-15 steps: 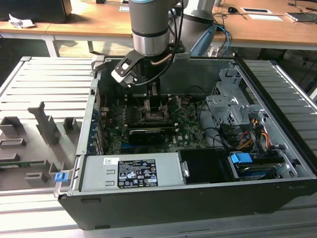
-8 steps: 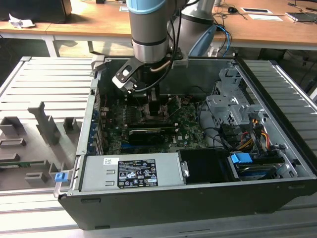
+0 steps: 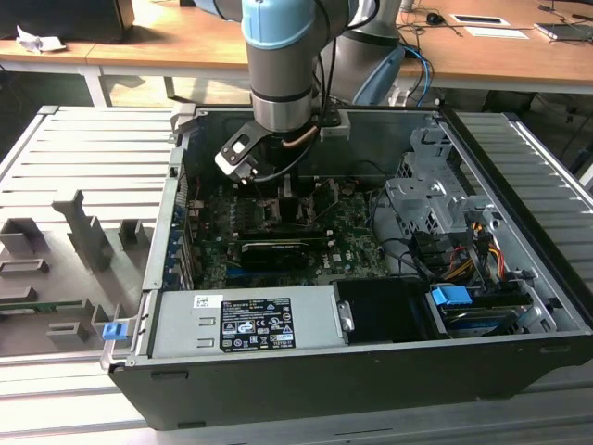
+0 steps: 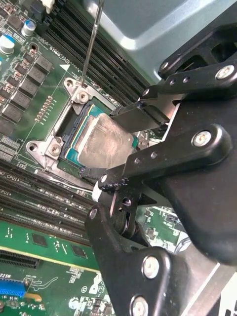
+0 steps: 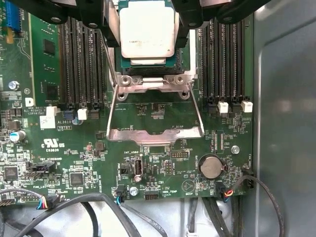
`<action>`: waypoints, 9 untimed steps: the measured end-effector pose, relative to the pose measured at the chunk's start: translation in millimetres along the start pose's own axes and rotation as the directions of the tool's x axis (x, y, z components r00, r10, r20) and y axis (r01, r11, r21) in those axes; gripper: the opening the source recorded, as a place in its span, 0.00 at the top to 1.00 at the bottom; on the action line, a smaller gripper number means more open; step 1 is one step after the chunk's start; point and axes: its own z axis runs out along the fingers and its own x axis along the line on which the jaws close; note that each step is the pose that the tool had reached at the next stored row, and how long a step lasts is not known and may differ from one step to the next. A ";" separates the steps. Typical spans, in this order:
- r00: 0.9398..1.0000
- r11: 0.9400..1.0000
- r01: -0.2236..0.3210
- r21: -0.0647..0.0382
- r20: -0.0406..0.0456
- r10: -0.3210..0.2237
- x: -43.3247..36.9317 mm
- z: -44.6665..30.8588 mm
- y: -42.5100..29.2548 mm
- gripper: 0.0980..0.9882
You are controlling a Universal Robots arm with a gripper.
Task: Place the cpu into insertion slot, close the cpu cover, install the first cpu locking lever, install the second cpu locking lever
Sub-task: 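Place the cpu into insertion slot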
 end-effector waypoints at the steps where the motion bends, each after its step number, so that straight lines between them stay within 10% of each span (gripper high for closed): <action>1: 1.000 1.000 0.000 0.000 0.000 0.000 0.1 0.3 0.1 0.52; 9: 1.000 1.000 0.000 0.000 0.000 0.000 2.0 4.7 0.8 0.52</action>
